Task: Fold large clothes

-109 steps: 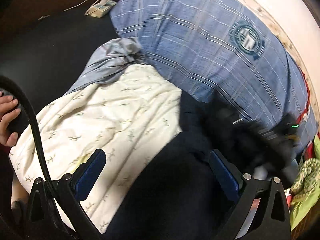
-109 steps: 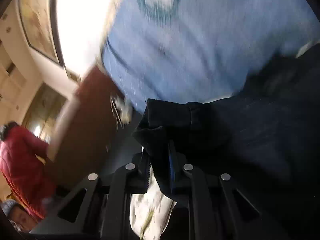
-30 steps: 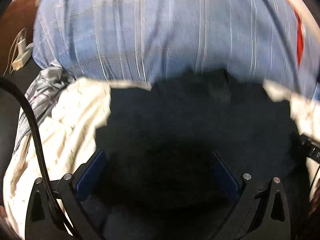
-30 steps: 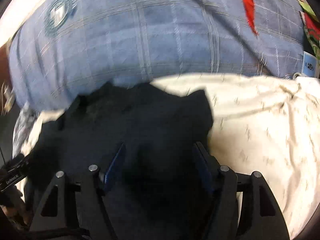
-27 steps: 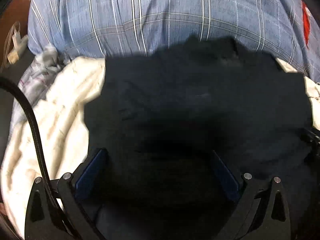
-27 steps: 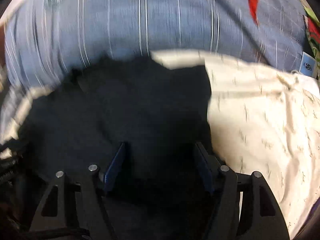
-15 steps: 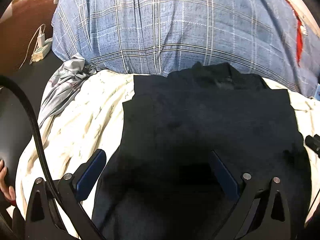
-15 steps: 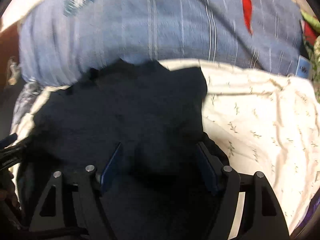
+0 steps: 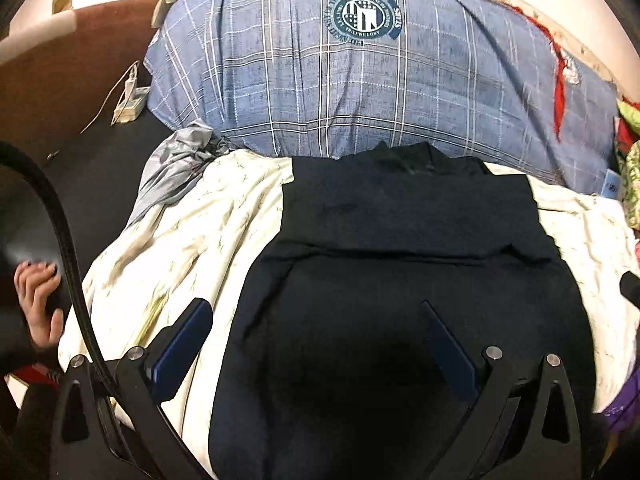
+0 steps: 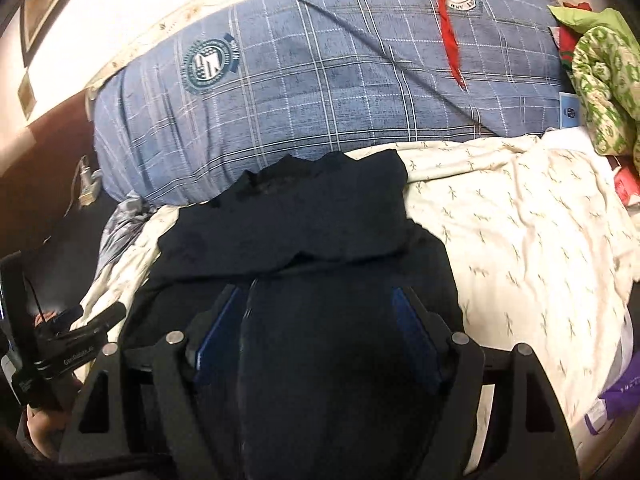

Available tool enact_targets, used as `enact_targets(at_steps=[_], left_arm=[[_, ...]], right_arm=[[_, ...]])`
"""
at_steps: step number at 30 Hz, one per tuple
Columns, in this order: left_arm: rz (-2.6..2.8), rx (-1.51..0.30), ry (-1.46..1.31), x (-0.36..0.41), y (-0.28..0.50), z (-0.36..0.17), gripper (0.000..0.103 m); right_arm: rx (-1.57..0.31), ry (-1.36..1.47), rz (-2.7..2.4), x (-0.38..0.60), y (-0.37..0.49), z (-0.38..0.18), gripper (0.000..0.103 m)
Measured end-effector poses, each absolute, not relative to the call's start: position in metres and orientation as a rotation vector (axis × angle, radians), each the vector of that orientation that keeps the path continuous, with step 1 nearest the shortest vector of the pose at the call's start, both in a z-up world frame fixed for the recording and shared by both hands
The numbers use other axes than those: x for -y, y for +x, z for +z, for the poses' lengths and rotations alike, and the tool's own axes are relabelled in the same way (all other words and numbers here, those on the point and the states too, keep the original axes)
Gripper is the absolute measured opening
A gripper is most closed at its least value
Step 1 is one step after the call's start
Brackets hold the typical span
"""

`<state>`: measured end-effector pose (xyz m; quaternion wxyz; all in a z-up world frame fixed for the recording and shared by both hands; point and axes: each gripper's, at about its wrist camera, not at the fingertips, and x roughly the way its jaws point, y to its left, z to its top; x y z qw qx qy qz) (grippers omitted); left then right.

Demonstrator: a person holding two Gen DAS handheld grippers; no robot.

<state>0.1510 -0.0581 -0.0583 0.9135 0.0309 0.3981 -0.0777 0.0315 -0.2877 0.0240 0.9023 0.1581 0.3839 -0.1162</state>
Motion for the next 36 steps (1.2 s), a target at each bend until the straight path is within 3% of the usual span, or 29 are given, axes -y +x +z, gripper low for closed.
enact_targets(at_steps=[12,26,36], left_arm=[[-0.123,-0.85,0.094,0.028,0.083,-0.079,0.102],[-0.145,-0.925,0.139,-0.013,0.021,-0.14,0.102],[-0.233,-1.134,-0.179,-0.036,0.012,-0.206,0.102]], right_arm=[[-0.804,0.284,-0.205,0.256,-0.031,0.013,0.078],[-0.945,0.406,-0.315,0.266,-0.119,-0.061,0.081],[-1.067,0.473,-0.371,0.289,-0.149,-0.101,0.082]])
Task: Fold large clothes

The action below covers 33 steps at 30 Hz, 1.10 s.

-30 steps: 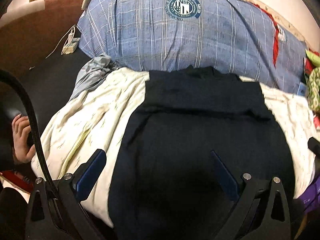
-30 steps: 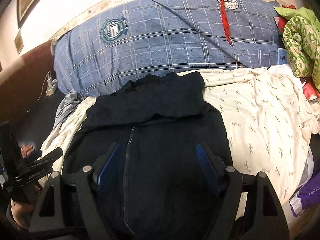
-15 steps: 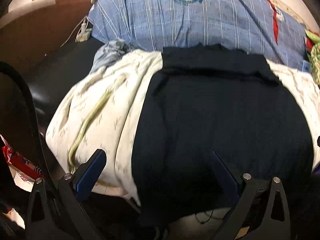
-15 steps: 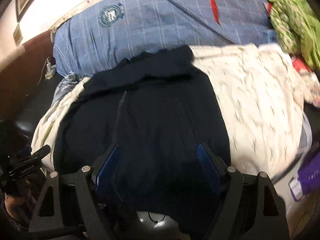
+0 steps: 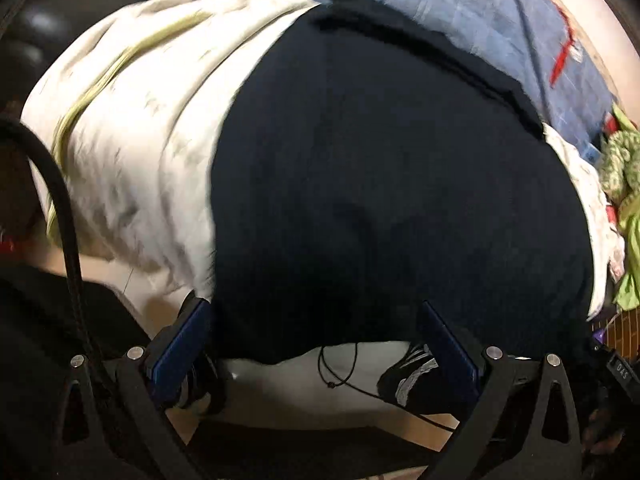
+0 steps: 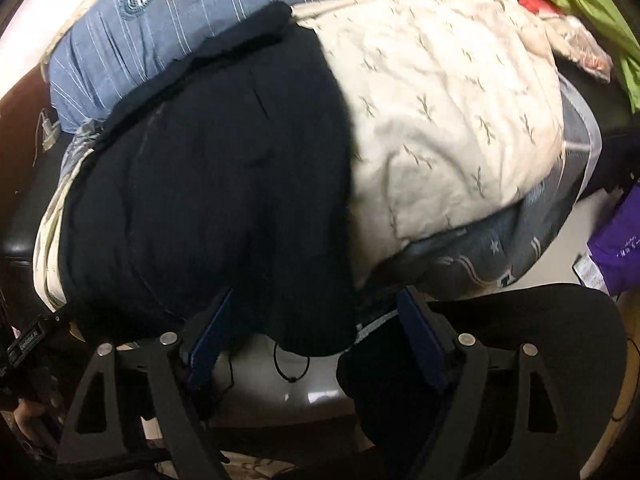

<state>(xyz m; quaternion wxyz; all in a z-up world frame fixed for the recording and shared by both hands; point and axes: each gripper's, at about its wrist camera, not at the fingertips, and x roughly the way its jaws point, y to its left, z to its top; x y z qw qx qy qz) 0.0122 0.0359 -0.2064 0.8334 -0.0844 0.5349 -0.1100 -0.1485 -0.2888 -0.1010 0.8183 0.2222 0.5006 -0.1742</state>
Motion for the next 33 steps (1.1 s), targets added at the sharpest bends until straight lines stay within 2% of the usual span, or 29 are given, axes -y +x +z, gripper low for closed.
enact_targets(at_steps=[9,17,25,26,27,28,30,33], left_arm=[[-0.257,-1.092,-0.255,-0.065,0.023,-0.221,0.102],[-0.482,-1.172,-0.233,-0.032,0.025,-0.24,0.099],[-0.42,-1.19,-0.282,-0.036,0.044,-0.254,0.094],[-0.451,-1.191,-0.299,-0.033,0.045,-0.255,0.091],[-0.461,-1.189,-0.291,-0.031,0.046,-0.254,0.077],[-0.467,-1.19,-0.256,-0.026,0.046,-0.253,0.051],[-0.483,-1.214,-0.211,-0.02,0.044,-0.255,0.015],[-0.528,-1.23,-0.268,-0.019,0.041,-0.25,0.007]], right_arm=[[-1.098,0.502,-0.372,0.295,-0.143,-0.118,0.083],[-1.12,0.492,-0.355,0.293,-0.134,-0.125,0.083],[-1.119,0.556,-0.278,0.297,-0.128,-0.134,0.083],[-1.123,0.566,-0.262,0.297,-0.127,-0.136,0.083],[-1.132,0.578,-0.247,0.297,-0.126,-0.14,0.083],[-1.141,0.588,-0.239,0.297,-0.125,-0.143,0.083],[-1.156,0.591,-0.229,0.296,-0.123,-0.147,0.083],[-1.152,0.579,-0.249,0.299,-0.129,-0.145,0.083]])
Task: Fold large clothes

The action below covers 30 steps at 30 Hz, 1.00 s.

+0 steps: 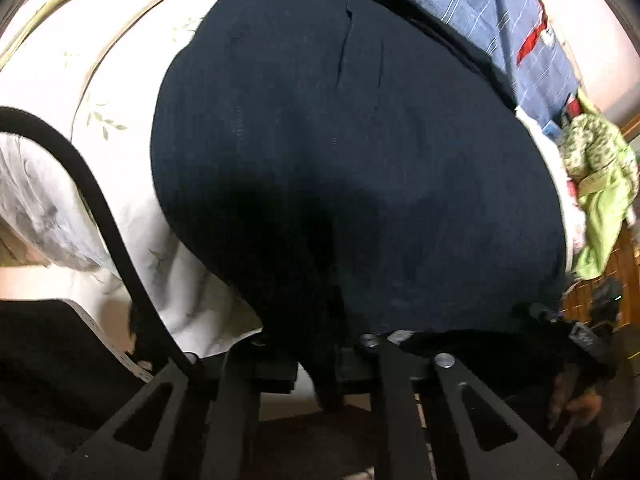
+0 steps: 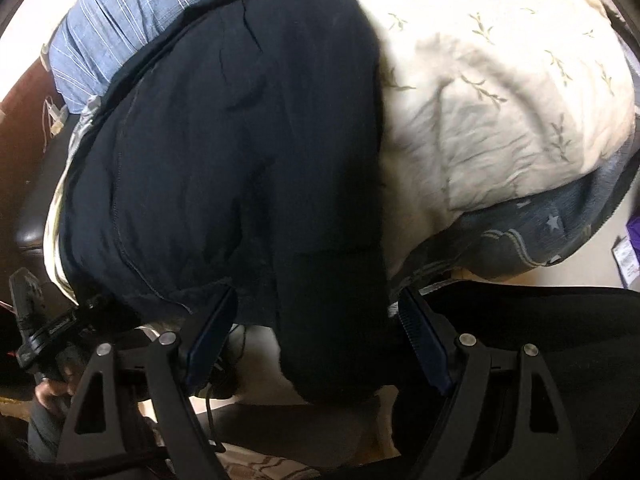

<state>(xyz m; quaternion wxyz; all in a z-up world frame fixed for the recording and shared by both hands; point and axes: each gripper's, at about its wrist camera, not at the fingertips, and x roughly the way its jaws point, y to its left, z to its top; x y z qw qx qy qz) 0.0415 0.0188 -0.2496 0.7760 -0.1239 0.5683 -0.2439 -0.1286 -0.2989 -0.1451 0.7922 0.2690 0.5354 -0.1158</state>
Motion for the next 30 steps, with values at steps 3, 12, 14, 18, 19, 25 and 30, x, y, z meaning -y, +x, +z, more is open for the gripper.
enact_targets(at_steps=[3,12,14,18,19,25,30], left_arm=[[-0.56,-1.191,-0.256,-0.023,0.036,-0.23,0.006],[-0.581,-1.159,-0.19,-0.032,0.023,-0.197,0.006],[-0.575,-1.169,-0.18,-0.03,0.025,-0.199,0.006],[-0.564,-1.164,-0.161,-0.025,0.025,-0.197,0.006],[-0.561,-1.165,-0.164,-0.026,0.025,-0.196,0.006],[-0.575,-1.133,-0.263,-0.043,0.029,-0.184,0.006],[-0.618,-1.022,-0.334,-0.053,0.035,-0.144,0.006]], right_arm=[[-1.124,0.611,-0.253,0.308,-0.138,-0.141,0.083],[-1.139,0.602,-0.237,0.32,-0.134,-0.138,0.083],[-1.166,0.594,-0.213,0.316,-0.129,-0.144,0.083],[-1.109,0.591,-0.168,0.311,-0.12,-0.144,0.071],[-1.101,0.611,-0.12,0.31,-0.117,-0.143,0.034],[-1.0,0.77,0.028,0.314,-0.126,-0.131,0.01],[-0.816,0.876,0.181,0.329,-0.129,-0.092,0.01]])
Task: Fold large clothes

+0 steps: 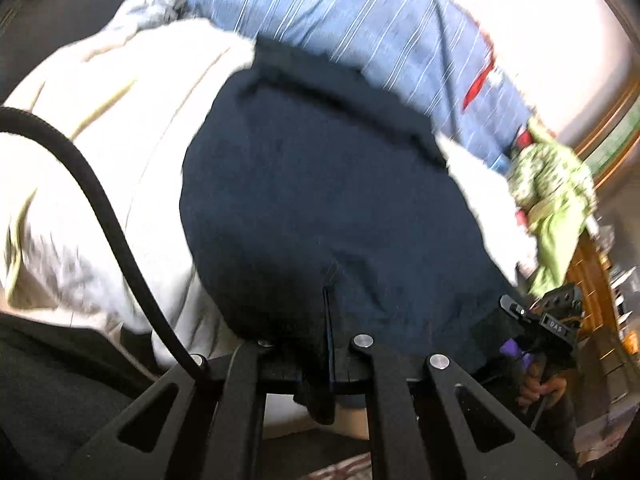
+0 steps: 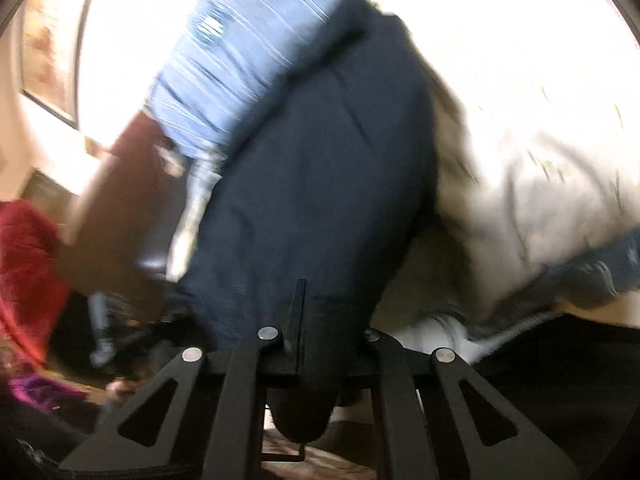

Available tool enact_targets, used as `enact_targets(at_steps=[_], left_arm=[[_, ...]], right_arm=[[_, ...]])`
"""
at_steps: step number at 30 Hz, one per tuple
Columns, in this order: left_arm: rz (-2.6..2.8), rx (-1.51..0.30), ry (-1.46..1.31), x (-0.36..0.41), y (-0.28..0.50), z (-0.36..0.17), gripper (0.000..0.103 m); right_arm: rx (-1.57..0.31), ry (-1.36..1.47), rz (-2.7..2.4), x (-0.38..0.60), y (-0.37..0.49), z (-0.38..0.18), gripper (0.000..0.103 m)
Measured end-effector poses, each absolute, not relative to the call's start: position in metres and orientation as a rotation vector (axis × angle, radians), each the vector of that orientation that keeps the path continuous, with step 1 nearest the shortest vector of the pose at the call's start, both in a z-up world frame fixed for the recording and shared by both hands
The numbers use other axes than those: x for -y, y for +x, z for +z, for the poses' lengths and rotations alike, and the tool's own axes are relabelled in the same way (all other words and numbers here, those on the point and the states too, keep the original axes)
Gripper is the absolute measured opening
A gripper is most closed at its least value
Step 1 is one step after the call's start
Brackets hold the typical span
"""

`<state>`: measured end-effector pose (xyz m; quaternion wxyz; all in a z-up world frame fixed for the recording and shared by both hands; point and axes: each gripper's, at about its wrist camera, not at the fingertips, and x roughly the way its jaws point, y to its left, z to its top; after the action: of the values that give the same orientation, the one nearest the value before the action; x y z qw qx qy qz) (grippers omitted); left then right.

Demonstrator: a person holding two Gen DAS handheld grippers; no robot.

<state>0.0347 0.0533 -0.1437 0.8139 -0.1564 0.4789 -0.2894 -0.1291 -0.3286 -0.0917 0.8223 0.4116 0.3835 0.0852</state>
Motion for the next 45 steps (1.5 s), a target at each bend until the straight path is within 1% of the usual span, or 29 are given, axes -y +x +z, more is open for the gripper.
enact_targets(at_steps=[3,6,11,15,18,20,23,25,27,28,30,32,33,34,35,36,37,38,39,41,42,45], left_arm=[[-0.632,-0.934,-0.365,-0.058,0.053,-0.111,0.006],[-0.637,-0.887,-0.356,-0.055,0.081,-0.091,0.006],[-0.654,-0.811,-0.343,-0.042,0.146,-0.063,0.006],[-0.622,-0.773,-0.339,-0.016,0.233,-0.039,0.006],[-0.584,-0.771,-0.344,-0.004,0.303,-0.034,0.006],[-0.558,-0.789,-0.337,0.008,0.344,-0.038,0.007],[-0.527,-0.861,-0.338,0.029,0.408,-0.061,0.008],[-0.5,-0.905,-0.312,0.045,0.446,-0.083,0.008],[-0.459,-0.988,-0.315,0.057,0.479,-0.112,0.012],[-0.453,-1.031,-0.342,0.057,0.488,-0.123,0.016],[-0.43,-1.146,-0.456,0.052,0.515,-0.149,0.019],[-0.426,-1.143,-0.524,0.044,0.524,-0.153,0.02],[-0.436,-1.124,-0.56,0.038,0.525,-0.152,0.027],[-0.436,-1.113,-0.568,0.035,0.526,-0.151,0.044],[-0.411,-1.076,-0.558,0.029,0.524,-0.144,0.053],[-0.356,-1.033,-0.521,0.023,0.521,-0.135,0.073],[-0.313,-0.983,-0.495,0.018,0.519,-0.126,0.09],[-0.278,-0.917,-0.479,0.01,0.514,-0.116,0.096],[-0.251,-0.848,-0.488,-0.003,0.508,-0.103,0.103],[-0.247,-0.835,-0.528,-0.015,0.503,-0.091,0.102],[-0.276,-0.862,-0.55,-0.019,0.499,-0.086,0.102],[-0.348,-0.898,-0.506,-0.006,0.477,-0.079,0.102]], right_arm=[[-0.728,0.88,0.225,0.339,-0.115,-0.058,0.01],[-0.665,0.857,0.25,0.35,-0.091,-0.029,0.01],[-0.635,0.749,0.255,0.361,-0.023,0.006,0.01],[-0.608,0.694,0.254,0.382,0.047,0.035,0.01],[-0.599,0.69,0.211,0.405,0.116,0.044,0.01],[-0.612,0.699,0.173,0.421,0.154,0.04,0.01],[-0.665,0.716,0.113,0.442,0.212,0.02,0.01],[-0.718,0.697,0.071,0.448,0.242,0.003,0.01],[-0.794,0.682,0.026,0.455,0.274,-0.016,0.013],[-0.842,0.704,-0.001,0.462,0.287,-0.029,0.014],[-0.908,0.8,-0.063,0.479,0.304,-0.053,0.017],[-0.892,0.868,-0.092,0.492,0.308,-0.067,0.02],[-0.862,0.883,-0.096,0.497,0.307,-0.068,0.021],[-0.839,0.897,-0.105,0.501,0.306,-0.069,0.029],[-0.807,0.918,-0.121,0.506,0.301,-0.068,0.038],[-0.782,0.929,-0.154,0.511,0.296,-0.066,0.059],[-0.772,0.915,-0.213,0.515,0.291,-0.061,0.077],[-0.754,0.885,-0.253,0.516,0.284,-0.054,0.08],[-0.725,0.861,-0.25,0.516,0.276,-0.045,0.08],[-0.712,0.828,-0.243,0.512,0.26,-0.029,0.08],[-0.724,0.811,-0.228,0.508,0.254,-0.023,0.08],[-0.765,0.704,-0.209,0.485,0.228,-0.003,0.081]])
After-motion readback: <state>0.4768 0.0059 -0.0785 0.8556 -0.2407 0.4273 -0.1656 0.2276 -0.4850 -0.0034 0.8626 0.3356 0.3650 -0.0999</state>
